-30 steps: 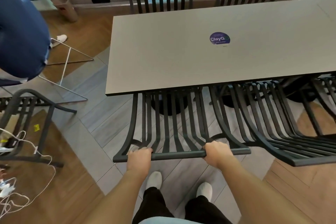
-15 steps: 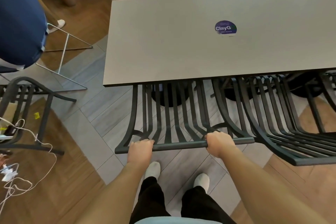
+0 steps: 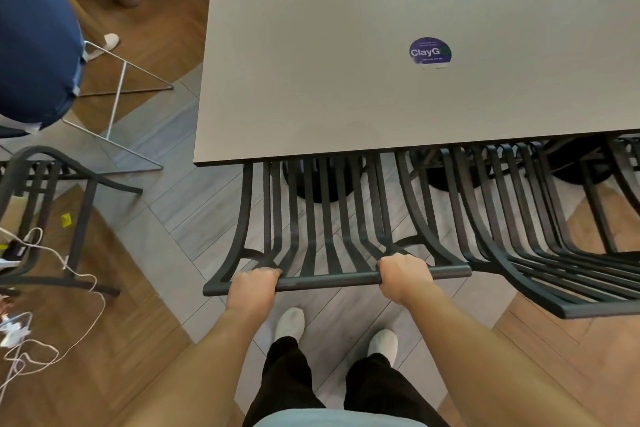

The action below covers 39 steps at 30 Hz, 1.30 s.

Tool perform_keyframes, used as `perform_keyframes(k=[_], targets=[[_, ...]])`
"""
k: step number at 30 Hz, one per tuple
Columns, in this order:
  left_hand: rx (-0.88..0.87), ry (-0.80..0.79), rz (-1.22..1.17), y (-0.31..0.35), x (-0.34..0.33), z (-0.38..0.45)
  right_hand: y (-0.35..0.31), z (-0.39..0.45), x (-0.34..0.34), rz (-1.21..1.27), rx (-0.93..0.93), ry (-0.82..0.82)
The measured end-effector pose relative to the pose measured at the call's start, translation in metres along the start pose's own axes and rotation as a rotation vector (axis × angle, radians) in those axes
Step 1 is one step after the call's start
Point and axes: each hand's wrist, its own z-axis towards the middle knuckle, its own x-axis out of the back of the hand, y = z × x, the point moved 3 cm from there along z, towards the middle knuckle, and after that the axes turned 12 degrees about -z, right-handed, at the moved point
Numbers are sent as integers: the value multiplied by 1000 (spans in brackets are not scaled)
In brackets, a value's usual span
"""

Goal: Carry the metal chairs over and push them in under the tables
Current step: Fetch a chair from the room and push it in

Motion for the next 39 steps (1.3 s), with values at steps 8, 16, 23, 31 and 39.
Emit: perform_keyframes(k=[8, 16, 23, 31, 39], targets=[[8, -37, 29, -10, 3, 1, -9, -3, 1, 25, -4, 24], [27, -85, -5, -13, 5, 1, -11, -4, 2, 131, 16, -31], [-155, -268, -366, 36, 37, 9, 17, -28, 10, 471, 66, -50], [-272, -78, -390, 175, 72, 16, 152, -76, -15, 630, -210, 116], [-382, -115, -413, 286, 75, 28, 265, -111, -45, 608, -413, 95]])
